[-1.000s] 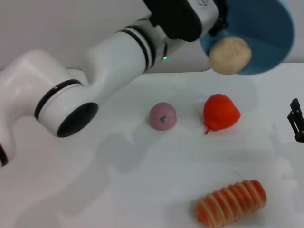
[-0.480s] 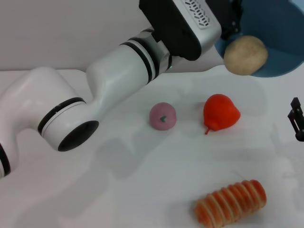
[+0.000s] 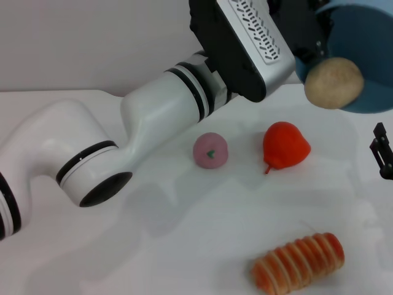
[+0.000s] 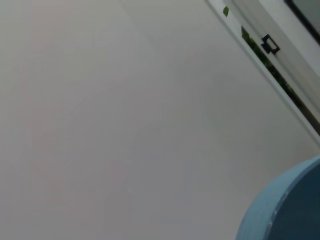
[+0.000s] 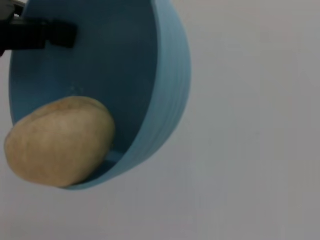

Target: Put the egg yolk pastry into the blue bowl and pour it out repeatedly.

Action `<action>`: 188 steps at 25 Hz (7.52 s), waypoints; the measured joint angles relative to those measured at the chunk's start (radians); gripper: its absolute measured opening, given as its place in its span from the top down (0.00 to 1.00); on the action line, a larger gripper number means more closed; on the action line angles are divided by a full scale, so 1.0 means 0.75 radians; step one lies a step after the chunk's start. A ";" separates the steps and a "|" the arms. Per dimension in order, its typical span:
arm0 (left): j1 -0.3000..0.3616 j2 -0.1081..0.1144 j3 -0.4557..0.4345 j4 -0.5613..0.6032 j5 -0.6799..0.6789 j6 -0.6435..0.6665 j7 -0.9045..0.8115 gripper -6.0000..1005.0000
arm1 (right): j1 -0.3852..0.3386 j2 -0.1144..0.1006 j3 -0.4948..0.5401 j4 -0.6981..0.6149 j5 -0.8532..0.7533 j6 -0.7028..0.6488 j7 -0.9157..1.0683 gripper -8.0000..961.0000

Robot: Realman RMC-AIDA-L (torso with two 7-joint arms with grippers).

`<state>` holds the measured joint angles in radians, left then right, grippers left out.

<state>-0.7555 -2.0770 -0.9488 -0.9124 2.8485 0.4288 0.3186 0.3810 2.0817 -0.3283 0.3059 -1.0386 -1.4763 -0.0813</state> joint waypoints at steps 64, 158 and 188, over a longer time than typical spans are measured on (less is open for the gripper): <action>-0.127 0.015 -0.688 -0.302 -0.288 -1.476 0.181 0.99 | 0.027 0.000 -0.014 0.008 -0.041 0.030 0.044 0.31; -0.147 0.013 -0.734 -0.133 0.008 -1.912 -0.141 0.99 | 0.475 -0.041 -0.589 -1.038 -1.851 0.516 3.433 0.35; -0.138 0.016 -0.739 -0.124 0.008 -1.872 -0.141 0.99 | 0.374 -0.025 -0.677 -1.332 -1.534 0.278 3.141 0.65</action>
<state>-0.8587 -2.0647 -1.5031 -1.0054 2.8547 -0.9752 0.2131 0.6613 2.0627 -0.8359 -0.6933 -2.1891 -1.2681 2.2743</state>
